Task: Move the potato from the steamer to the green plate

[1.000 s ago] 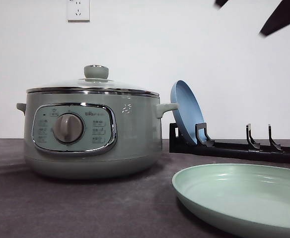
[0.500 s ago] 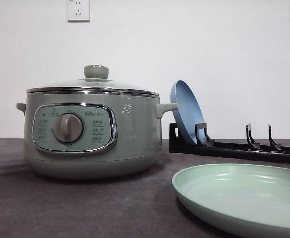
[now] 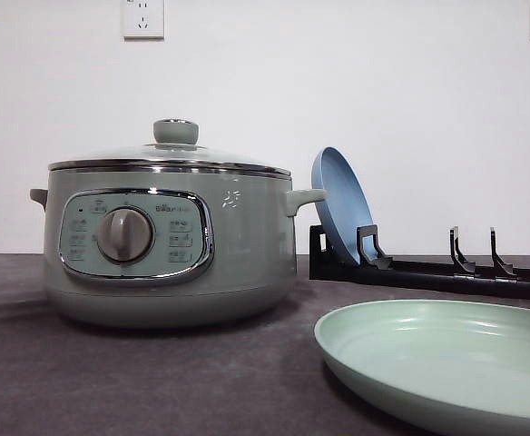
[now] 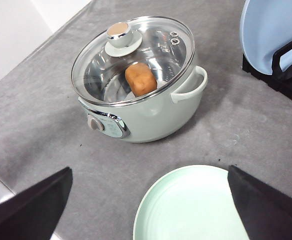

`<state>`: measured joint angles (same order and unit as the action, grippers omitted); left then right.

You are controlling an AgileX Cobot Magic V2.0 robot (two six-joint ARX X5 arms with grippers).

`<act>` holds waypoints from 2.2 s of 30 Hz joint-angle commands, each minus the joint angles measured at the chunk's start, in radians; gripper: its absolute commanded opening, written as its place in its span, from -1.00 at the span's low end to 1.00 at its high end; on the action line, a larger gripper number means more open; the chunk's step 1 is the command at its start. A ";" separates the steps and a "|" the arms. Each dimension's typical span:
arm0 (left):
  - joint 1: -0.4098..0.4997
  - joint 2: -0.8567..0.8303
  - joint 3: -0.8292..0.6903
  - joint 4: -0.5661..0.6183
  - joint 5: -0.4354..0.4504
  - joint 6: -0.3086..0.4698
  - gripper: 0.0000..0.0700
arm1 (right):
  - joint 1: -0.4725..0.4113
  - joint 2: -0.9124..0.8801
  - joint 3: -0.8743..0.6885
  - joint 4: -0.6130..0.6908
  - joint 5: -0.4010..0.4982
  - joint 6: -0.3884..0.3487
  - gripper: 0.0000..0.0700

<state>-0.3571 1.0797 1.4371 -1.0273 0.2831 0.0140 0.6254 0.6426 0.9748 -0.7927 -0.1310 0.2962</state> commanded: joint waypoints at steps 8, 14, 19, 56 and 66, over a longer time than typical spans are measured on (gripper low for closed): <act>-0.044 0.272 0.188 -0.062 -0.060 0.034 1.00 | 0.005 -0.020 0.068 -0.005 0.000 -0.051 0.80; -0.078 0.440 0.285 -0.077 -0.150 0.057 1.00 | 0.005 -0.054 0.075 -0.066 0.000 -0.069 0.80; -0.097 0.545 0.330 -0.049 -0.195 0.101 1.00 | 0.005 -0.078 0.075 -0.097 0.000 -0.068 0.80; -0.100 0.728 0.334 0.107 -0.210 0.106 -0.56 | 0.005 -0.083 0.074 -0.114 -0.003 -0.060 0.80; -0.099 0.727 0.346 0.107 -0.210 0.105 -1.00 | 0.005 -0.083 0.074 -0.113 0.000 -0.060 0.80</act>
<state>-0.4522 1.7908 1.7485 -0.9249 0.0731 0.1376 0.6254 0.5564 1.0317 -0.9104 -0.1314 0.2390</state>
